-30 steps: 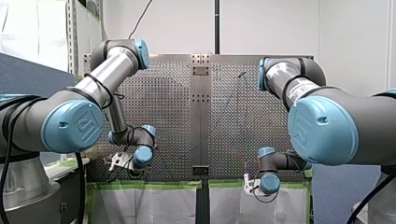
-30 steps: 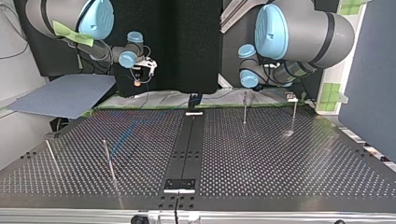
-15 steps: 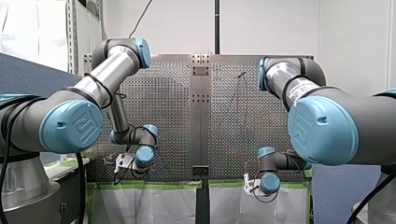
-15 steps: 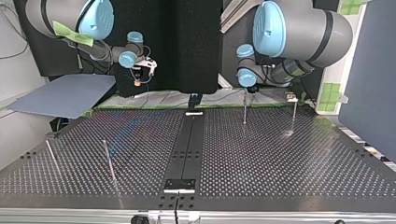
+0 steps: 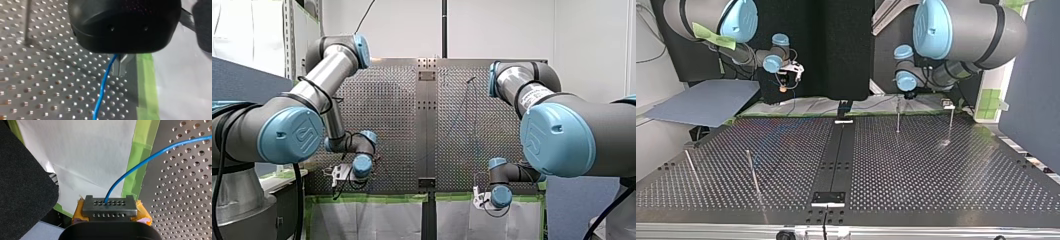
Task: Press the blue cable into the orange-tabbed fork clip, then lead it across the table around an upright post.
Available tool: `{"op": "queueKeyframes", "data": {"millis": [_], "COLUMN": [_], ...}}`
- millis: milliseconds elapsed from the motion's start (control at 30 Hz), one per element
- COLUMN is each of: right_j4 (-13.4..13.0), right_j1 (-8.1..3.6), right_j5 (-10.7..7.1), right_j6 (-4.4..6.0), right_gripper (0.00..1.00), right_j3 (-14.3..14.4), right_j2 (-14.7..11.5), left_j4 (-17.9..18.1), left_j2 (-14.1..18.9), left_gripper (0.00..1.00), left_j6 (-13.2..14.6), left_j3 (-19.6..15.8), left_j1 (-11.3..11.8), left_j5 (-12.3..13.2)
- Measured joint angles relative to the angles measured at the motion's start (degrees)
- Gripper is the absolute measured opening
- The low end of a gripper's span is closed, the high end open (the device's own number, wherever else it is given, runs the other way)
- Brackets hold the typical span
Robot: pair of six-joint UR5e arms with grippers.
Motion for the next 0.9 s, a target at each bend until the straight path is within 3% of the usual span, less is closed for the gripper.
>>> {"op": "queueKeyframes", "data": {"millis": [433, 700, 900], "right_j4": [0.2, 0.3, 0.3], "right_j1": [-0.06, -0.11, -0.11], "right_j5": [0.0, 0.0, 0.0], "right_j6": [-0.23, -0.24, -0.25], "right_gripper": [0.01, 0.01, 0.01], "right_j3": [0.0, 0.0, 0.0], "right_j2": [0.0, 0.0, 0.0], "left_j4": [3.7, 4.7, 5.0], "left_j2": [4.5, 5.7, 5.7], "left_gripper": [0.01, 0.01, 0.01], "left_j6": [-5.7, -3.9, -3.1], "left_j3": [-5.9, -9.6, -10.3], "left_j1": [1.8, 0.3, -0.6], "left_j5": [3.9, 7.2, 7.8]}}
